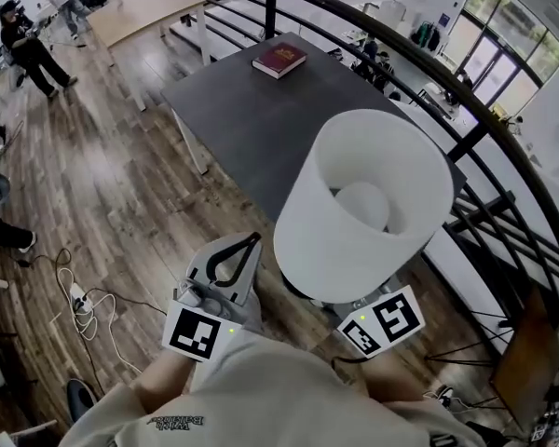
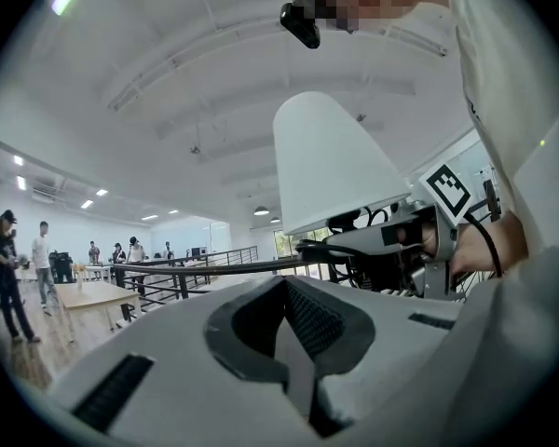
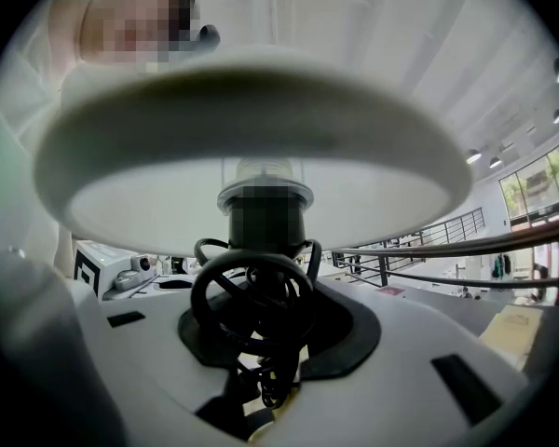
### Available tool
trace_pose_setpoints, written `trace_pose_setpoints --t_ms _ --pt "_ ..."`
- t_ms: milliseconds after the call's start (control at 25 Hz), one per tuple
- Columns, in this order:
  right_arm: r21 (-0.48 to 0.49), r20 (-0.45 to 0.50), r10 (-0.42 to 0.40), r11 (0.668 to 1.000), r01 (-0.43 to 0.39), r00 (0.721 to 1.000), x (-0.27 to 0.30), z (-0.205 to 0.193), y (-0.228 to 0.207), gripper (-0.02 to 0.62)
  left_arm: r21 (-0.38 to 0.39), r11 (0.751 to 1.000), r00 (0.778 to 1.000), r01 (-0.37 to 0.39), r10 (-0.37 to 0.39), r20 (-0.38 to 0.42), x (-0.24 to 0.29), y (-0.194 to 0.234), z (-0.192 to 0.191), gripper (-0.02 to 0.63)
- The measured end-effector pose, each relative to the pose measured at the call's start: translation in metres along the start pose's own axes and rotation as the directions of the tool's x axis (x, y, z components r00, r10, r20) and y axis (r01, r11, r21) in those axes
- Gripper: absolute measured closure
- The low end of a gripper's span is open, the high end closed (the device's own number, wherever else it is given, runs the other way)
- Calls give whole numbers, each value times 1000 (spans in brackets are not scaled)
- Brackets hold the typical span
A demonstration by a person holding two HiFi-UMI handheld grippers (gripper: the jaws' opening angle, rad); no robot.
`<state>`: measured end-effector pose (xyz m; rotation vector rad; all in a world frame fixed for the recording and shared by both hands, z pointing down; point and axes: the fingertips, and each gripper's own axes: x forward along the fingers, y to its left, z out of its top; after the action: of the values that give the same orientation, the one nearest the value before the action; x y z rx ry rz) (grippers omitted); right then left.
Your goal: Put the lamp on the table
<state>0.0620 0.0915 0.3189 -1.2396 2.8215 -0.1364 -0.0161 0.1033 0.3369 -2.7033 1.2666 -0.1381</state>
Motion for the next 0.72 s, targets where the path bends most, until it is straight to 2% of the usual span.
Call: trace_pose_setpoints --t_ms 160,320,480,720 --pt "4 -12 -15 1000 15 1000 56 1 -25 479 69 997 998 39 -36 -45 38 50 -16 600" --pt "23 0 -34 999 34 999 108 -2 -52 479 80 994 996 69 -65 -54 71 98 -29 600" --pt "44 11 -56 998 55 998 158 3 -74 479 56 995 996 86 -84 -39 101 150 -29 601" --pt "28 -10 -87 996 88 996 206 6 -97 477 106 989 994 105 -102 -35 130 207 -20 601"
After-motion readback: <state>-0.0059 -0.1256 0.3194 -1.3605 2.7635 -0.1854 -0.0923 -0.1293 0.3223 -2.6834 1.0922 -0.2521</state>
